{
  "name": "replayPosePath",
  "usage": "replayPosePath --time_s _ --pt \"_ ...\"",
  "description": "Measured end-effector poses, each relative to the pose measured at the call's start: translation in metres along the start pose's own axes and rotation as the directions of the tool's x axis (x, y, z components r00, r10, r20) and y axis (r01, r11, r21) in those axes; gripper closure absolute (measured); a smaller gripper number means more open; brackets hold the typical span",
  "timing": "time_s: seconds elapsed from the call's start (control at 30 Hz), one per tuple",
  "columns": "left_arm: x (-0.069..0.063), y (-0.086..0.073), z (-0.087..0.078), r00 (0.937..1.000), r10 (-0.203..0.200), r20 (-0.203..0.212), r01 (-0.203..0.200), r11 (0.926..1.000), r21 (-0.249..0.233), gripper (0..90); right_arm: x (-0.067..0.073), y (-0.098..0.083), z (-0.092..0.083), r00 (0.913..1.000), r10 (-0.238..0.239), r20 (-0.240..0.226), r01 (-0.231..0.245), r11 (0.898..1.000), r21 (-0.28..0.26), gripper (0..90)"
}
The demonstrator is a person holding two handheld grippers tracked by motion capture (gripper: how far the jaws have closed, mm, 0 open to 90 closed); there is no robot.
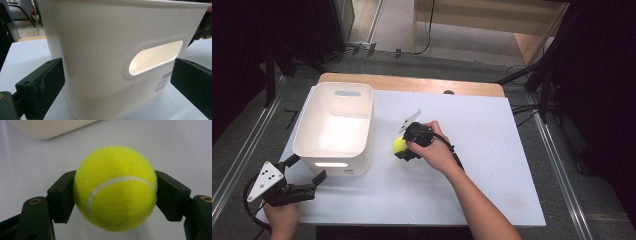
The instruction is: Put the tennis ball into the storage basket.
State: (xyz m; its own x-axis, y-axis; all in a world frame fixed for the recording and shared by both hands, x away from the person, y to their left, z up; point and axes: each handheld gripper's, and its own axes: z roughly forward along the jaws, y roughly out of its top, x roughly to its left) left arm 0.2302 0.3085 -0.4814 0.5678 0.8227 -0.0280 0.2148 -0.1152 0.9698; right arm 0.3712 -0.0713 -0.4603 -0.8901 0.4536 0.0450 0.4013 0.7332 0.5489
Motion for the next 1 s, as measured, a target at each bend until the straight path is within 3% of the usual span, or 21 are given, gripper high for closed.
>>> replayPosePath --time_s 0.57,0.87,1.0 --pt "0.000 0.000 0.000 1.0000 -0.002 0.001 0.002 1.0000 -0.001 0.0 0.004 0.015 -0.013 0.9988 -0.020 -0.045 0.021 1.000 0.013 23.9" --pt "0.000 0.000 0.000 1.0000 -0.002 0.000 0.002 1.0000 0.000 0.0 0.005 0.024 -0.021 0.9961 -0.035 -0.081 0.035 0.999 -0.008 24.0" --pt "0.000 0.000 0.000 1.0000 -0.002 0.000 0.002 1.0000 0.000 0.0 0.005 0.028 -0.025 0.9963 -0.036 -0.077 0.036 0.999 -0.007 24.0"
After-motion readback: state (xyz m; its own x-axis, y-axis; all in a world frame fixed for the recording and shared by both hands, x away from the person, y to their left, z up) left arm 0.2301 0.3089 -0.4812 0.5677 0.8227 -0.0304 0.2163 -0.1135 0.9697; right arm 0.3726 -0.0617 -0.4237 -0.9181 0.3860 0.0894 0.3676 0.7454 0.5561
